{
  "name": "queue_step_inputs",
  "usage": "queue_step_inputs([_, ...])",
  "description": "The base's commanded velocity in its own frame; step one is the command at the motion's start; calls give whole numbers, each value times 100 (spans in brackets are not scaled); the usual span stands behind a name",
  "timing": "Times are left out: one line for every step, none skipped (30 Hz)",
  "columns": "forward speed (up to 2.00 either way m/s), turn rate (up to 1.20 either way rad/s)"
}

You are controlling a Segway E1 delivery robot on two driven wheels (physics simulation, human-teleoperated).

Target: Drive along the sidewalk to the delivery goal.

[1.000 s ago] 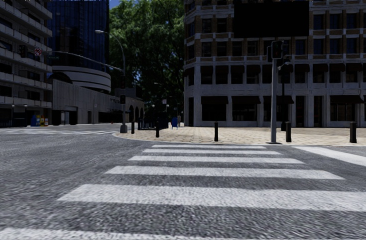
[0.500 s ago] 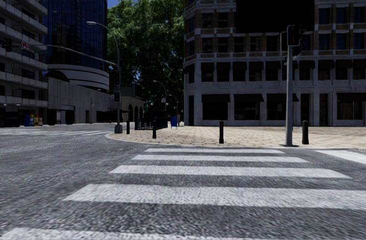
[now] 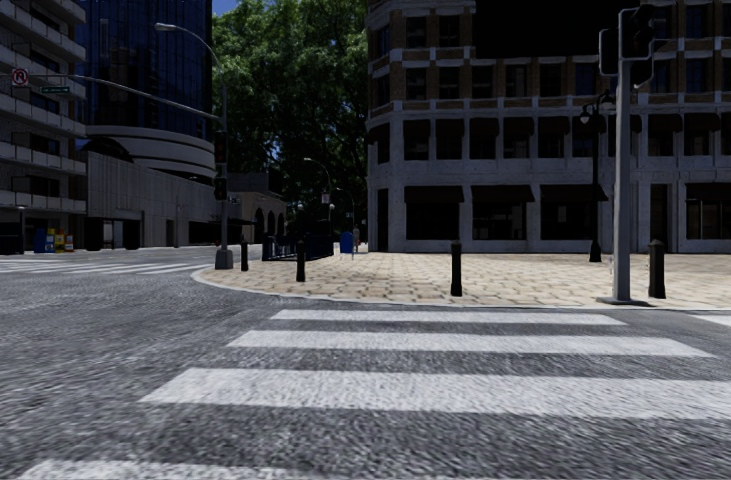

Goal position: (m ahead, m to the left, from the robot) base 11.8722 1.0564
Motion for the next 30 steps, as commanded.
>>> queue_step_inputs([200,0])
queue_step_inputs([200,0])
queue_step_inputs([200,0])
queue_step_inputs([200,0])
queue_step_inputs([200,0])
queue_step_inputs([200,0])
queue_step_inputs([200,0])
queue_step_inputs([200,0])
queue_step_inputs([200,0])
queue_step_inputs([200,0])
queue_step_inputs([200,0])
queue_step_inputs([200,0])
queue_step_inputs([200,0])
queue_step_inputs([200,0])
queue_step_inputs([200,0])
queue_step_inputs([200,0])
queue_step_inputs([200,0])
queue_step_inputs([200,0])
queue_step_inputs([200,0])
queue_step_inputs([200,0])
queue_step_inputs([200,0])
queue_step_inputs([200,0])
queue_step_inputs([200,0])
queue_step_inputs([200,0])
queue_step_inputs([200,0])
queue_step_inputs([200,0])
queue_step_inputs([200,0])
queue_step_inputs([200,0])
queue_step_inputs([200,0])
queue_step_inputs([200,0])
